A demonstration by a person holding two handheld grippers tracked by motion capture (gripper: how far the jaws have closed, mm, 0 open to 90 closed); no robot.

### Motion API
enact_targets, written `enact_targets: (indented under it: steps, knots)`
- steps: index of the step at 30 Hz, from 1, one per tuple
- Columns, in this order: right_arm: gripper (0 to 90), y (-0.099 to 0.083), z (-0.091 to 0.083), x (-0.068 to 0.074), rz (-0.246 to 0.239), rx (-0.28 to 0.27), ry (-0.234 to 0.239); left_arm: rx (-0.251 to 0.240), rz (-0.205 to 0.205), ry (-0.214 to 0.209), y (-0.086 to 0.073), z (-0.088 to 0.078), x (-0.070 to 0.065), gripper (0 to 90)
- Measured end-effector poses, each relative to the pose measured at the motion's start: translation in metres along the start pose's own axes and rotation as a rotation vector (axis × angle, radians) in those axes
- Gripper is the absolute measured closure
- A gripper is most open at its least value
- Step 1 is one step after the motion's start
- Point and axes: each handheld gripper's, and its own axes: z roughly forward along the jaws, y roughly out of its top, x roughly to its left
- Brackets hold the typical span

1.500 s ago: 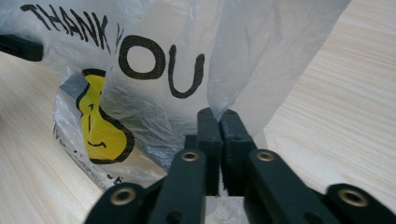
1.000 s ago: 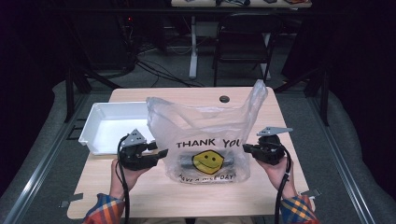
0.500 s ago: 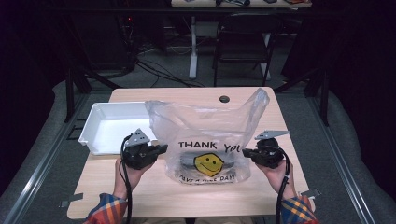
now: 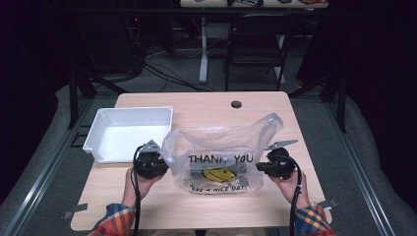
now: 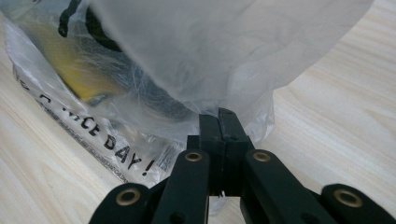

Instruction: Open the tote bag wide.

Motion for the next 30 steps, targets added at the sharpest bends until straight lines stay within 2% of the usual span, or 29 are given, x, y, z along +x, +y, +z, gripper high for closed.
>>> enact_targets:
  steps: [2, 3, 5, 6, 9, 10, 11, 12, 13, 14, 16, 17, 18, 19, 20, 21, 22, 23, 24, 25, 26, 27, 29, 30]
  knots:
    - [90.0, -0.001, 0.002, -0.001, 0.004, -0.003, 0.011, 0.021, -0.016, -0.012, -0.002, 0.002, 0.002, 89.3]
    - [90.0, -0.001, 0.001, -0.002, -0.004, 0.046, 0.006, 0.039, -0.020, -0.022, -0.003, 0.004, 0.003, 89.4]
    - [90.0, -0.001, 0.001, -0.003, -0.017, 0.057, -0.005, 0.047, -0.017, -0.021, -0.004, 0.005, 0.003, 89.4]
    - [90.0, -0.002, 0.005, -0.002, 0.001, 0.039, -0.005, 0.056, -0.015, -0.021, -0.004, 0.006, 0.004, 89.4]
    - [90.0, -0.003, 0.007, -0.003, -0.010, 0.052, -0.005, 0.079, -0.020, -0.026, -0.007, 0.008, 0.005, 89.4]
    - [90.0, -0.004, 0.009, -0.003, 0.009, 0.042, 0.021, 0.082, -0.023, -0.026, -0.008, 0.009, 0.006, 89.4]
    - [90.0, -0.004, 0.010, -0.003, 0.010, 0.038, 0.017, 0.083, -0.024, -0.025, -0.008, 0.010, 0.006, 89.5]
    - [78.5, -0.004, 0.007, -0.003, 0.006, 0.027, 0.021, 0.082, -0.024, -0.025, -0.008, 0.010, 0.006, 89.4]
    - [69.6, -0.002, 0.002, -0.002, -0.008, 0.036, -0.004, 0.082, -0.024, -0.024, -0.008, 0.010, 0.006, 89.5]
    - [69.6, -0.002, 0.002, -0.002, -0.008, 0.036, -0.004, 0.083, -0.023, -0.024, -0.008, 0.010, 0.006, 89.5]
    - [57.2, 0.000, -0.007, 0.002, -0.051, -0.002, -0.045, 0.085, -0.022, -0.023, -0.009, 0.012, 0.006, 89.5]
    - [51.3, 0.003, -0.017, 0.007, -0.080, -0.067, -0.057, 0.096, -0.017, -0.023, -0.009, 0.012, 0.007, 89.4]
    - [44.9, 0.004, -0.022, 0.009, -0.093, -0.088, -0.051, 0.095, -0.019, -0.020, -0.009, 0.014, 0.008, 89.4]
    - [43.3, 0.006, -0.025, 0.013, -0.088, -0.138, -0.049, 0.095, -0.019, -0.020, -0.009, 0.014, 0.008, 89.4]
    - [43.3, 0.006, -0.025, 0.013, -0.088, -0.138, -0.049, 0.095, -0.023, -0.023, -0.010, 0.014, 0.008, 89.4]
    - [40.7, 0.010, -0.031, 0.018, -0.115, -0.181, -0.057, 0.095, -0.016, -0.011, -0.009, 0.014, 0.007, 89.3]
    - [40.7, 0.010, -0.031, 0.018, -0.115, -0.181, -0.057, 0.095, -0.016, -0.011, -0.009, 0.014, 0.007, 89.3]
    - [43.0, 0.016, -0.035, 0.023, -0.132, -0.217, -0.068, 0.093, -0.013, -0.010, -0.009, 0.014, 0.007, 89.3]
    - [43.0, 0.016, -0.035, 0.023, -0.132, -0.217, -0.068, 0.093, -0.013, -0.010, -0.009, 0.014, 0.007, 89.2]
    - [59.3, 0.021, -0.037, 0.024, -0.131, -0.242, -0.071, 0.095, -0.011, -0.008, -0.009, 0.014, 0.007, 89.2]
    - [67.5, 0.022, -0.036, 0.023, -0.124, -0.242, -0.061, 0.094, -0.014, -0.008, -0.009, 0.014, 0.007, 89.0]
    - [67.5, 0.022, -0.036, 0.023, -0.124, -0.242, -0.061, 0.093, -0.017, -0.008, -0.009, 0.014, 0.007, 89.0]
    - [84.3, 0.023, -0.032, 0.019, -0.097, -0.236, -0.041, 0.091, -0.014, -0.013, -0.008, 0.013, 0.007, 84.5]
    - [87.9, 0.023, -0.029, 0.016, -0.081, -0.232, -0.024, 0.088, -0.008, -0.015, -0.007, 0.011, 0.007, 81.1]
